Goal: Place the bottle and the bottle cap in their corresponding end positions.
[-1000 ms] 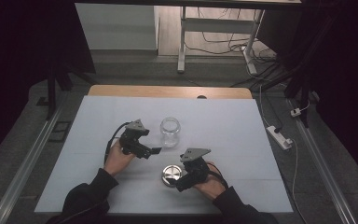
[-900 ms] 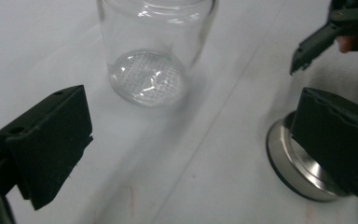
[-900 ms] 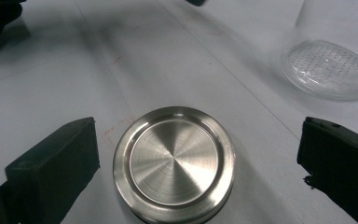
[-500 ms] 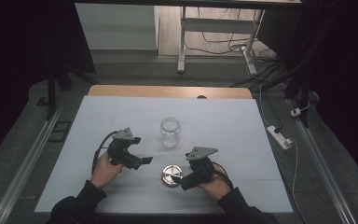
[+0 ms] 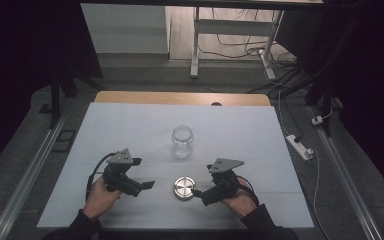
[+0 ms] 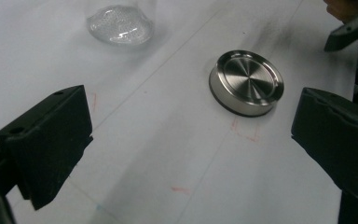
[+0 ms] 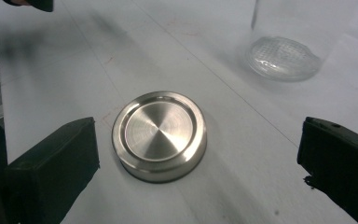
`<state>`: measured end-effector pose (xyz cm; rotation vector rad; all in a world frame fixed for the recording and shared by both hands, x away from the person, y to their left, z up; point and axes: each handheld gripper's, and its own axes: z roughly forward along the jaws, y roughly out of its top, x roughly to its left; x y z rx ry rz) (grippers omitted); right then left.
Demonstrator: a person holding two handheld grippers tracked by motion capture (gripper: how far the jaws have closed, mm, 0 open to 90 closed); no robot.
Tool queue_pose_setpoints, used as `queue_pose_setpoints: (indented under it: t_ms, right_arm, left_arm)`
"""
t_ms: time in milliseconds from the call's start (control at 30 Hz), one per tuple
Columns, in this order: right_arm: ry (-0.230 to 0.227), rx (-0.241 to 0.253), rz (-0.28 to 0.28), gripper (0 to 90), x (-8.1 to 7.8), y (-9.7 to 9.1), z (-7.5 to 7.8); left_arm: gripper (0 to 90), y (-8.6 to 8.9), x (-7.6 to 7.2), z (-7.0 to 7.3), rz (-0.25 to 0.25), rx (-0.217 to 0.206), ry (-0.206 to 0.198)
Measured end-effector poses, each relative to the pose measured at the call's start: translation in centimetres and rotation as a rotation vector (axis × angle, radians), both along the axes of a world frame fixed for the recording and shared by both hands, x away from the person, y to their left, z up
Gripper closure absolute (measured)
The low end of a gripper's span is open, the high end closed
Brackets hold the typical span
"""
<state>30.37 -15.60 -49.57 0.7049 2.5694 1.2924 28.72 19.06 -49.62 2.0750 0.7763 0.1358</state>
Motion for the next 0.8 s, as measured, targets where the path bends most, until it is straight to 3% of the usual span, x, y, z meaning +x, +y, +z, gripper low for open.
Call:
queue_pose_setpoints:
  t_ms: [233,800]
  right_arm:
    - [-0.011,0.014,-0.051,0.0,-0.8,-1.7,0.5]
    - [-0.034,-0.009,-0.158,0.0,-2.4,-5.6,0.6]
  left_arm:
    - [0.0,1.4,-1.9,0.0,0.039,-0.011,0.002]
    - [0.0,4.8,-5.5,-0.8,0.139,-0.022,0.018]
